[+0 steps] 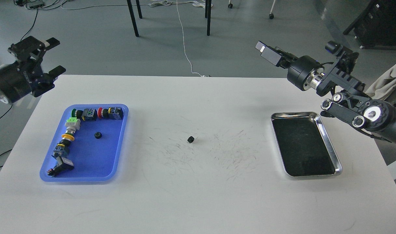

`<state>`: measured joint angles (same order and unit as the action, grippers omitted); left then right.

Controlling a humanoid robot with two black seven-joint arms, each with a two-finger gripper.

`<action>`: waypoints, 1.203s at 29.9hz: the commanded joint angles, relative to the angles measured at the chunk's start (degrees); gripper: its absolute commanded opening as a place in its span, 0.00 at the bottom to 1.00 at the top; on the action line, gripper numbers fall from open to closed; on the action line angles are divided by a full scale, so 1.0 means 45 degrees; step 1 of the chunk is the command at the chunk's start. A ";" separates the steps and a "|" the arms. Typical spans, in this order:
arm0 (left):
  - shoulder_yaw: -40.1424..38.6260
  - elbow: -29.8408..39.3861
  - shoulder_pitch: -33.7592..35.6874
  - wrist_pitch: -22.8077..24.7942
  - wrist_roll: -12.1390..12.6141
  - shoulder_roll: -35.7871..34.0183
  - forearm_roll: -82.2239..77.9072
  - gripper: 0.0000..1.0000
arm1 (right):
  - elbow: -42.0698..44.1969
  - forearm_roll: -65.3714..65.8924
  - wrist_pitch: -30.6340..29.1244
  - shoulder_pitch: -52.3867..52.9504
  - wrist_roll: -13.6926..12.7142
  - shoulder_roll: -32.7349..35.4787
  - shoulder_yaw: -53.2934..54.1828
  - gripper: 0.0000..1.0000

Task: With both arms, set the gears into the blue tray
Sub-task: 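Raise the right arm away and bring the left gripper over the blue tray, then swing the left gripper out toward the black part on the table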

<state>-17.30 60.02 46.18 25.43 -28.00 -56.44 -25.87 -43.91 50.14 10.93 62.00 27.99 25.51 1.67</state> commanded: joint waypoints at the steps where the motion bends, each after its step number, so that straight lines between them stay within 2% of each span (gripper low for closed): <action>1: -0.0022 0.1815 0.0012 -0.1272 0.0000 -0.0465 -0.2096 0.99 | -0.0593 -0.1296 -0.0006 -0.0262 0.0002 0.0501 0.0019 0.93; 7: 0.0347 0.4102 -0.0066 -0.3421 0.0000 -0.0486 -0.5828 0.99 | -0.1238 -0.4166 -0.0026 -0.0594 0.0002 0.0912 0.0019 0.94; 12: 0.1168 0.4396 -0.0281 -0.5141 0.0000 -0.0135 -0.8232 0.99 | -0.1336 -0.5436 -0.0026 -0.0829 0.0002 0.1010 0.0176 0.94; 20: 0.1345 0.4729 -0.0438 -0.6158 0.0000 0.0374 -0.8821 0.98 | -0.1609 -0.7118 -0.0103 -0.1024 0.0002 0.1283 0.0215 0.95; 31: 0.1384 0.4866 -0.0457 -0.6178 0.0000 0.1504 -1.1066 0.98 | -0.3114 -0.7725 -0.0143 -0.1063 0.0002 0.2416 0.0293 0.97; 36: 0.1423 0.4496 -0.0477 -0.6178 0.0000 0.2306 -1.1574 0.98 | -0.3133 -0.8875 -0.0143 -0.1356 -0.0692 0.2475 0.0312 0.97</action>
<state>-11.00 81.10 44.11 -2.41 -28.00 -47.86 -76.59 -57.98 12.92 10.23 56.43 26.46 36.44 2.95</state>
